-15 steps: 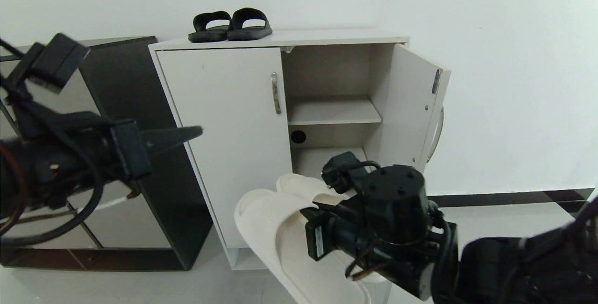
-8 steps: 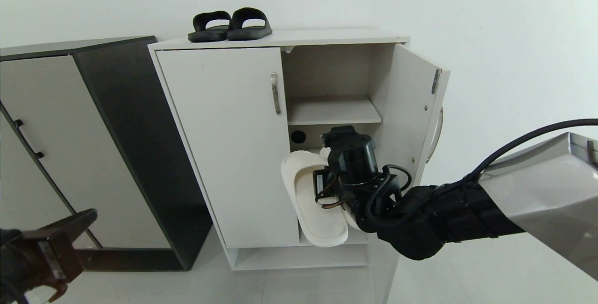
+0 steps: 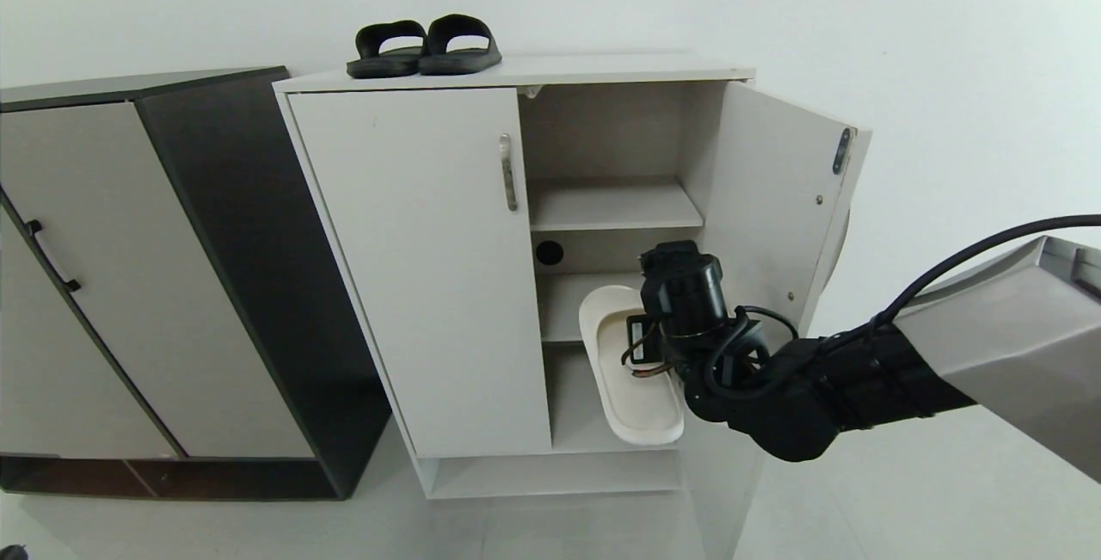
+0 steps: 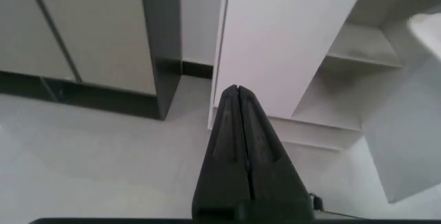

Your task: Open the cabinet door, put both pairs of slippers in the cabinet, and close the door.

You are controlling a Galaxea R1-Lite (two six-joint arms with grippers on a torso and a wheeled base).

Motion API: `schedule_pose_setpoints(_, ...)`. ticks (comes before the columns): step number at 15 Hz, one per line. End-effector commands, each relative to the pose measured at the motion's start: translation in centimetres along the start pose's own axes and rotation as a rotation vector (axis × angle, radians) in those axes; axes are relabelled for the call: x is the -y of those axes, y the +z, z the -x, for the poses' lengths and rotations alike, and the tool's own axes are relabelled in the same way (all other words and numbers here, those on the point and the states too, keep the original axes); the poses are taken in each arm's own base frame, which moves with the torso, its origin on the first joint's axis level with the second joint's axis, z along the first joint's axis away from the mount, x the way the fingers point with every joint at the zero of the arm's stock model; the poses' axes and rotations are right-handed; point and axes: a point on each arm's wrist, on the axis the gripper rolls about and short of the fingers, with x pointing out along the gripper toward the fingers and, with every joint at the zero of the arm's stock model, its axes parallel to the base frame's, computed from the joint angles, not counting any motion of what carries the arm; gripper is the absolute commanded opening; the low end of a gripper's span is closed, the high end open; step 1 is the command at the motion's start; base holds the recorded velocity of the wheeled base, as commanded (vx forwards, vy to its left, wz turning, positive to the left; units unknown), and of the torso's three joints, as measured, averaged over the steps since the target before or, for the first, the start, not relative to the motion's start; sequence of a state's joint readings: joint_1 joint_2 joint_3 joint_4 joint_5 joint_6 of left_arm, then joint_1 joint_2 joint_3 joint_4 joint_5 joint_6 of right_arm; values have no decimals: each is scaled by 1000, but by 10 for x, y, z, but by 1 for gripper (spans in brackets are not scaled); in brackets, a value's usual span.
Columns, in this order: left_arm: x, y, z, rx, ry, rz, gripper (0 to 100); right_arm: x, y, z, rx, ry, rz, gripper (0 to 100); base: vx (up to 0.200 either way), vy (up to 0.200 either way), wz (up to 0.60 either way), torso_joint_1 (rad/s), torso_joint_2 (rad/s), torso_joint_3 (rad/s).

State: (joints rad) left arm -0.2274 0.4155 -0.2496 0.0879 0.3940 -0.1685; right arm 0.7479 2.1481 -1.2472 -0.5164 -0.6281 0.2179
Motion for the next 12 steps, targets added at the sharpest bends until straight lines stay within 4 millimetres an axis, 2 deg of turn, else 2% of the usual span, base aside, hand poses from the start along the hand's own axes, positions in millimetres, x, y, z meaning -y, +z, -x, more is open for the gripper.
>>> schedule_pose_setpoints(1,-4,-5,8,55,17,26,0,9,4,5,1,-13,-6,0,0,0,0,0,0,0)
schedule_pose_setpoints(5,-5,-9,9,63,59,35,0,21,-2,4,-19,-60,2,0,0,0,0,0,0,0)
schedule_pose_setpoints(7,-5,-10,9,58,58,32,0,22,-2,11,-20,-31,-3,0,0,0,0,0,0,0)
schedule_pose_setpoints(10,-9,-18,14,98,51,23,0,10,-9,37,11,246,-33,0,0,0,0,0,0,0)
schedule_pose_setpoints(11,-10,-21,17,126,73,9,0,9,-12,37,41,287,-50,0,0,0,0,0,0,0)
schedule_pose_setpoints(12,-12,-28,18,132,166,8,0,8,-16,35,52,294,-57,0,0,0,0,0,0,0)
